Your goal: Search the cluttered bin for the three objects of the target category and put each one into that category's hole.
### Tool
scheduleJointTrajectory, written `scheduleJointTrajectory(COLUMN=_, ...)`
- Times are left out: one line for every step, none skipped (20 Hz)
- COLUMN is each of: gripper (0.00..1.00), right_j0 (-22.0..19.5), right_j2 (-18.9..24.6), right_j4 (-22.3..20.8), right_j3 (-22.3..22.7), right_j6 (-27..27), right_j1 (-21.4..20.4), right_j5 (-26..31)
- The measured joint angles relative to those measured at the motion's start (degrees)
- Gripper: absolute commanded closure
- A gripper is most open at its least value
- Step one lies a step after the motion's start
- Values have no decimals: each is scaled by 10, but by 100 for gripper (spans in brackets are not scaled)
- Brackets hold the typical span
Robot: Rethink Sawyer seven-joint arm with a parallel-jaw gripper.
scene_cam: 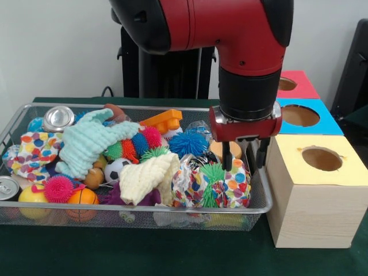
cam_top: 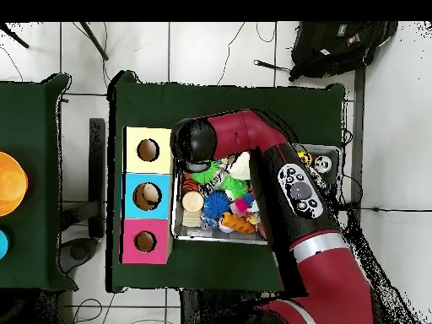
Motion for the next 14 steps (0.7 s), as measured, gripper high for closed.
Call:
scheduleJointTrajectory(gripper=0, right_j0=-1, right_j2=0, right_j4=0, right_j3=0, right_j6=0, right_j1=2, right_j5=0)
scheduleJointTrajectory(gripper=0, right_j0=-1, right_j2=1, right_j4=-1, right_j3=0, right_j6=0, right_j1=6, right_j5=0)
scheduleJointTrajectory(gripper=0, right_j0=-2, right_j2=1, right_j4=-1, right_j3=0, right_j6=0, right_j1=7, right_j5=0)
scheduleJointTrajectory(gripper=0, right_j0=-3, right_j2=1, right_j4=-1, right_j3=0, right_j6=0, right_j1=10, right_j5=0)
scheduleJointTrajectory(gripper=0, right_j0=-4, right_j2=2, right_j4=-1, right_j3=0, right_j6=0, right_j1=14, right_j5=0)
scheduleJointTrajectory(gripper=0, right_j0=-5, right_j2=3, right_j4=-2, right_j3=0, right_j6=0, right_j1=17, right_j5=0)
scheduleJointTrajectory(gripper=0, right_j0=-6, right_j2=4, right_j4=-2, right_j3=0, right_j6=0, right_j1=21, right_j5=0)
scheduleJointTrajectory(gripper=0, right_j0=-8, right_j2=5, right_j4=-2, right_j3=0, right_j6=0, right_j1=24, right_j5=0)
scheduleJointTrajectory(gripper=0, right_j0=-9, right_j2=6, right_j4=-3, right_j3=0, right_j6=0, right_j1=27, right_j5=0)
scheduleJointTrajectory(gripper=0, right_j0=-11, right_j2=8, right_j4=-3, right_j3=0, right_j6=0, right_j1=30, right_j5=0)
scheduleJointTrajectory(gripper=0, right_j0=-13, right_j2=8, right_j4=-3, right_j3=0, right_j6=0, right_j1=31, right_j5=0)
scheduleJointTrajectory(gripper=0, right_j0=-14, right_j2=9, right_j4=-4, right_j3=0, right_j6=0, right_j1=32, right_j5=0)
scheduleJointTrajectory(gripper=0, right_j0=-15, right_j2=10, right_j4=-4, right_j3=0, right_j6=0, right_j1=33, right_j5=0)
scheduleJointTrajectory(gripper=0, right_j0=-17, right_j2=10, right_j4=-4, right_j3=0, right_j6=0, right_j1=34, right_j5=0)
